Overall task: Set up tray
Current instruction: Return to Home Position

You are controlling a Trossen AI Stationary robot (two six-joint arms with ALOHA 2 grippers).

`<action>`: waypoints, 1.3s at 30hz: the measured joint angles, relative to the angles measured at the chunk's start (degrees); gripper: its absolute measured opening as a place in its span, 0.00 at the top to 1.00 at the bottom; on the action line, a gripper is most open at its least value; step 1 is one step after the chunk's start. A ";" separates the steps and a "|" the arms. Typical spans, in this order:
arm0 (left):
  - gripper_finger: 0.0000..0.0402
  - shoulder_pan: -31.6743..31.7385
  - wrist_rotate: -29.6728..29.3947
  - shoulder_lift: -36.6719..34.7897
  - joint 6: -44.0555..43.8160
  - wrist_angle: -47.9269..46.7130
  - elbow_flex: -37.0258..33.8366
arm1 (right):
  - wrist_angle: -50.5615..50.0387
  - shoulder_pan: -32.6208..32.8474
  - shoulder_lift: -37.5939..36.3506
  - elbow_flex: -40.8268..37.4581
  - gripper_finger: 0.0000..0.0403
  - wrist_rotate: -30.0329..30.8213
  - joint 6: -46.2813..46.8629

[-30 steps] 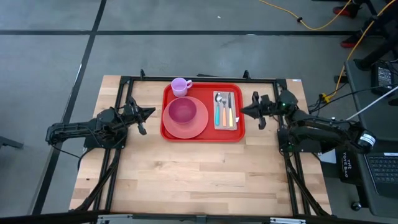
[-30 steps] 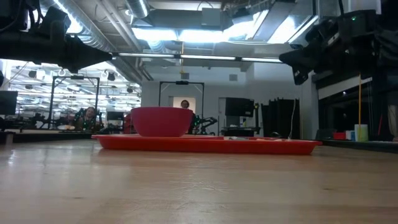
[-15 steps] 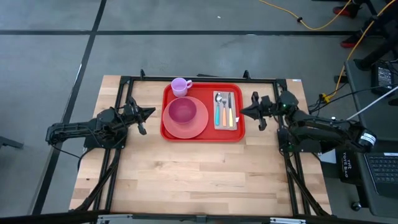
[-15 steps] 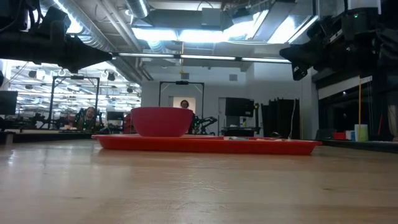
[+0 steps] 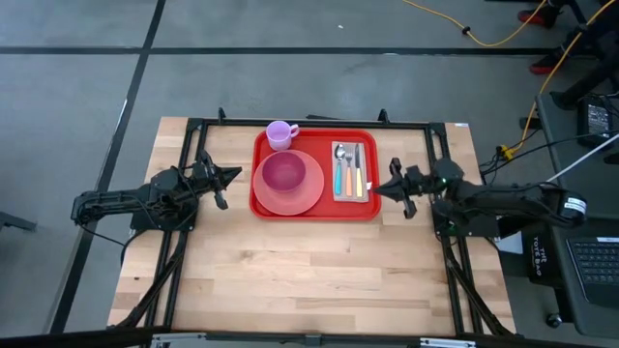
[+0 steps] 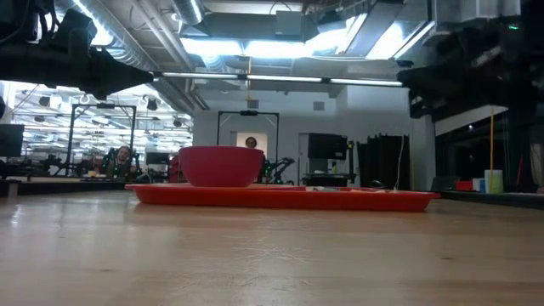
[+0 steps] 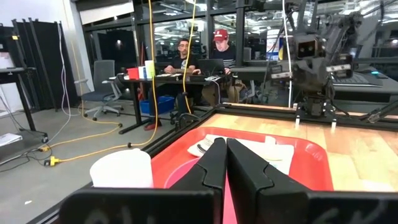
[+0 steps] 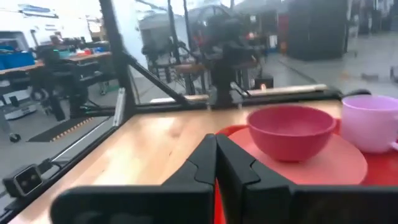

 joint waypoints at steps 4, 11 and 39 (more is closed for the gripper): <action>0.98 -0.02 0.02 0.02 0.02 0.00 0.00 | 2.43 4.67 -2.62 -2.35 0.98 2.92 -0.13; 0.99 -0.02 0.13 0.15 0.02 0.00 0.00 | -2.51 13.79 -10.85 -2.73 0.98 3.21 -2.58; 0.99 -0.02 0.06 0.17 0.00 0.02 0.00 | -43.81 32.05 -48.17 -2.75 0.98 13.00 -3.11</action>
